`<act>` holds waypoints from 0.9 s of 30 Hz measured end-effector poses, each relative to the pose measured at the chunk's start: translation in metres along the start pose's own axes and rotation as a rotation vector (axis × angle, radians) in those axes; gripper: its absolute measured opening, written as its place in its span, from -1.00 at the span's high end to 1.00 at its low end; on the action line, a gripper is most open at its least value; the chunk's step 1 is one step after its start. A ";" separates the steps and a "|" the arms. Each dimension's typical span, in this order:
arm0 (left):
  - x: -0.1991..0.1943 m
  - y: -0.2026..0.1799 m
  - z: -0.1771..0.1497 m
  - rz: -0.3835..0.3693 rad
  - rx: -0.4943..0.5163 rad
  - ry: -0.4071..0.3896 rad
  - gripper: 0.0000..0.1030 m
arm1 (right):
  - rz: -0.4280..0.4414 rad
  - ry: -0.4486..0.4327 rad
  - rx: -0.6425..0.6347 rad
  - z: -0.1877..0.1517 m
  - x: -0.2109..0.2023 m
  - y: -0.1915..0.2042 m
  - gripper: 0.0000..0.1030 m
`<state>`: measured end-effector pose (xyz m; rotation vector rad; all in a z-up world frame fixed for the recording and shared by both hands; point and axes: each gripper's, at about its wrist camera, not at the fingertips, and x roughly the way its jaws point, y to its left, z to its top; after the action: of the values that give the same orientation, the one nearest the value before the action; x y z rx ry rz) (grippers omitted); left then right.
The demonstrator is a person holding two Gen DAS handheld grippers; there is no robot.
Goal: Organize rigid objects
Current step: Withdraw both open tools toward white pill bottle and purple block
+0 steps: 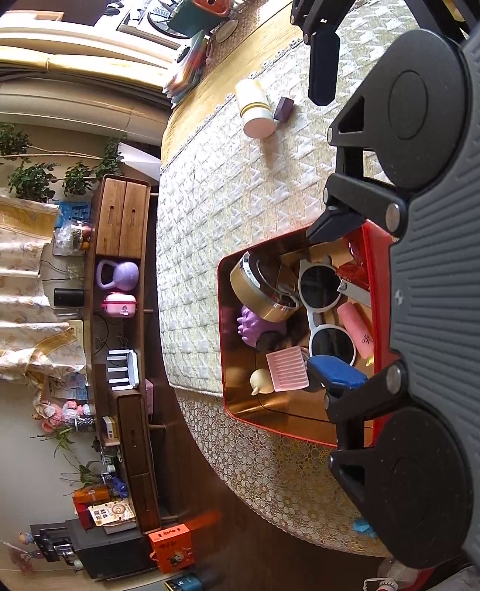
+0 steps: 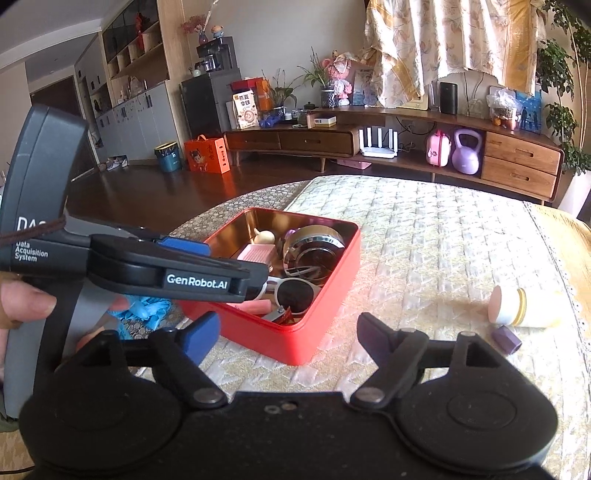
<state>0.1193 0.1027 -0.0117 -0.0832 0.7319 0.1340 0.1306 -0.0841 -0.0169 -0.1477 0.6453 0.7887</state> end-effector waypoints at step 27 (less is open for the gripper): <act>-0.005 -0.112 -0.016 -0.117 0.037 -0.020 -0.60 | -0.166 -0.035 0.118 -0.046 -0.067 -0.128 -0.99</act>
<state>0.1220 -0.0103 -0.0164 -0.0895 0.7073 0.0097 0.1628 -0.2320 -0.0286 -0.0785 0.6365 0.5911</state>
